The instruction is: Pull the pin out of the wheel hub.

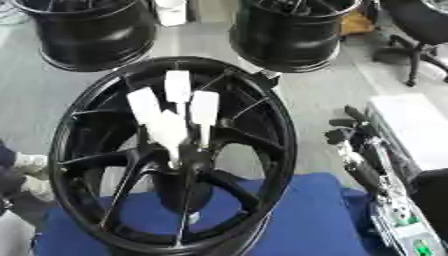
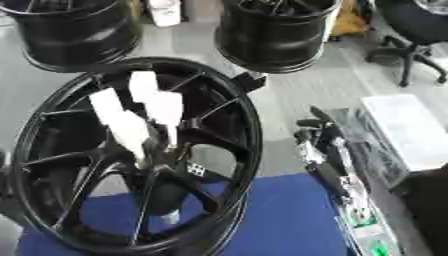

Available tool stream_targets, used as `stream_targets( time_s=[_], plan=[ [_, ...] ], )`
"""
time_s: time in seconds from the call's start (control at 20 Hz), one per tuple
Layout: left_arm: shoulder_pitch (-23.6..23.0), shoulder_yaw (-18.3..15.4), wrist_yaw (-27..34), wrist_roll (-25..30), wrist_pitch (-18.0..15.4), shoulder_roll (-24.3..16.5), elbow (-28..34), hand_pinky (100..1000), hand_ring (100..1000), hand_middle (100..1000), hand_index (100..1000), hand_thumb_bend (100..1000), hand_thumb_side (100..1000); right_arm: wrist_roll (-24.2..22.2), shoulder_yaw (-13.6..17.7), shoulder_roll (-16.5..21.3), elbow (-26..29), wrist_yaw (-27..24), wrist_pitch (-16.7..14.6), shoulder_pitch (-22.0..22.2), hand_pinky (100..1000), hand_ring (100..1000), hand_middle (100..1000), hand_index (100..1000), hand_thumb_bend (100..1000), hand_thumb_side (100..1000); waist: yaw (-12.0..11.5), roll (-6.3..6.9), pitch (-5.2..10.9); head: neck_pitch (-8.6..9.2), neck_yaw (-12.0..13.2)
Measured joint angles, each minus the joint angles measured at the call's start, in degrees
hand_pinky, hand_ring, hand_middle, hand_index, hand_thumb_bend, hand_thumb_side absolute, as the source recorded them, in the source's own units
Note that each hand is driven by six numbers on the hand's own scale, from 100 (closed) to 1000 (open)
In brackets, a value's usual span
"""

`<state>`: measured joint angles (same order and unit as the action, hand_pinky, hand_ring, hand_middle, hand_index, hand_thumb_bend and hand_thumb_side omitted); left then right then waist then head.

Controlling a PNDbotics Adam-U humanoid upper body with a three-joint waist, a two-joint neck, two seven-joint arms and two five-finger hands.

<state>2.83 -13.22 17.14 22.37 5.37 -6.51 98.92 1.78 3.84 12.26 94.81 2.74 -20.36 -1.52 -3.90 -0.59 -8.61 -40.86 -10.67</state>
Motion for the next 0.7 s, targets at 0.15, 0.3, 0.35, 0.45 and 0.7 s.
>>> stream_targets(
  time_s=[0.15, 0.3, 0.35, 0.45, 0.7],
  plan=[
    [0.0, 0.0, 0.0, 0.0, 0.0, 0.0, 0.0, 714, 766, 633, 731, 448, 621, 0.0, 0.0, 0.0, 0.0, 0.0, 0.0, 0.0, 665, 681, 721, 953, 100, 529, 0.0, 0.01, 0.0, 0.0, -0.1],
    [0.0, 0.0, 0.0, 0.0, 0.0, 0.0, 0.0, 714, 767, 633, 731, 447, 622, -0.1, 0.0, 0.0, 0.0, 0.0, 0.1, 0.0, 665, 681, 722, 953, 100, 528, 0.0, -0.03, 0.0, 0.02, -0.1],
    [0.0, 0.0, 0.0, 0.0, 0.0, 0.0, 0.0, 715, 767, 634, 731, 449, 623, -0.1, 0.0, 0.0, 0.0, 0.0, 0.1, -0.1, 666, 682, 724, 953, 100, 526, 0.0, -0.03, 0.0, 0.09, -0.1],
    [0.0, 0.0, -0.1, 0.0, 0.1, 0.0, 0.0, 715, 767, 634, 731, 451, 624, -0.2, 0.0, 0.2, 0.1, 0.0, 0.2, -0.5, 669, 686, 731, 953, 100, 523, 0.0, -0.07, 0.0, 0.14, -0.3],
    [-0.4, 0.0, -0.4, 0.1, 0.3, 0.0, 0.0, 715, 768, 634, 731, 451, 625, -0.9, -0.6, 9.6, 4.8, -0.3, 1.4, -4.4, 689, 701, 752, 950, 100, 467, 0.0, -0.82, 0.77, 0.13, -0.7]
  ],
)
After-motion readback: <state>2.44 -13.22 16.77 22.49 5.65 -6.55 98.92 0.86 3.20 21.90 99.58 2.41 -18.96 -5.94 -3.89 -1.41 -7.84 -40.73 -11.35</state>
